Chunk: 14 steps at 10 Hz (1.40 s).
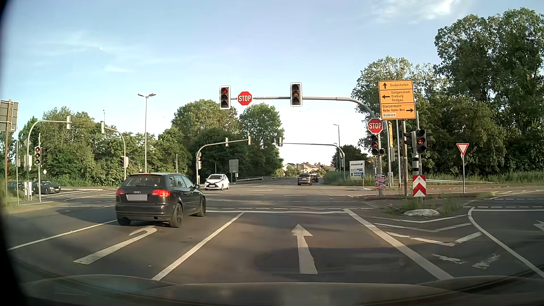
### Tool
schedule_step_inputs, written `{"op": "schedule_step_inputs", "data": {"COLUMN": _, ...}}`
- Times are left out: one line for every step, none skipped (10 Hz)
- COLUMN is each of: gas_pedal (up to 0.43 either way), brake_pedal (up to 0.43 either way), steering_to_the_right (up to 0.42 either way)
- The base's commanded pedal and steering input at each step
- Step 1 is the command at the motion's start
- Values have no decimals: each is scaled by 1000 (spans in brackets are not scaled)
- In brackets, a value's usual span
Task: Follow the waypoints while adhering to traffic rules and regulations
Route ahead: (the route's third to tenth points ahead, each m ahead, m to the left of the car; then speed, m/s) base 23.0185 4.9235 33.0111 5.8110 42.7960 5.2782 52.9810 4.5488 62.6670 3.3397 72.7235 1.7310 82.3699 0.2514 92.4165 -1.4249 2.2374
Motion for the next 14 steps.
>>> {"op": "schedule_step_inputs", "data": {"gas_pedal": 0, "brake_pedal": 18, "steering_to_the_right": 8}}
{"op": "schedule_step_inputs", "data": {"gas_pedal": 0, "brake_pedal": 18, "steering_to_the_right": 8}}
{"op": "schedule_step_inputs", "data": {"gas_pedal": 0, "brake_pedal": 18, "steering_to_the_right": 9}}
{"op": "schedule_step_inputs", "data": {"gas_pedal": 0, "brake_pedal": 24, "steering_to_the_right": 9}}
{"op": "schedule_step_inputs", "data": {"gas_pedal": 0, "brake_pedal": 18, "steering_to_the_right": 8}}
{"op": "schedule_step_inputs", "data": {"gas_pedal": 0, "brake_pedal": 18, "steering_to_the_right": 8}}
{"op": "schedule_step_inputs", "data": {"gas_pedal": 0, "brake_pedal": 24, "steering_to_the_right": 9}}
{"op": "schedule_step_inputs", "data": {"gas_pedal": 0, "brake_pedal": 18, "steering_to_the_right": 8}}
{"op": "schedule_step_inputs", "data": {"gas_pedal": 0, "brake_pedal": 18, "steering_to_the_right": 9}}
{"op": "schedule_step_inputs", "data": {"gas_pedal": 0, "brake_pedal": 18, "steering_to_the_right": 9}}
{"op": "schedule_step_inputs", "data": {"gas_pedal": 0, "brake_pedal": 18, "steering_to_the_right": 8}}
{"op": "schedule_step_inputs", "data": {"gas_pedal": 0, "brake_pedal": 18, "steering_to_the_right": 8}}
{"op": "schedule_step_inputs", "data": {"gas_pedal": 0, "brake_pedal": 18, "steering_to_the_right": 8}}
{"op": "schedule_step_inputs", "data": {"gas_pedal": 0, "brake_pedal": 18, "steering_to_the_right": 8}}
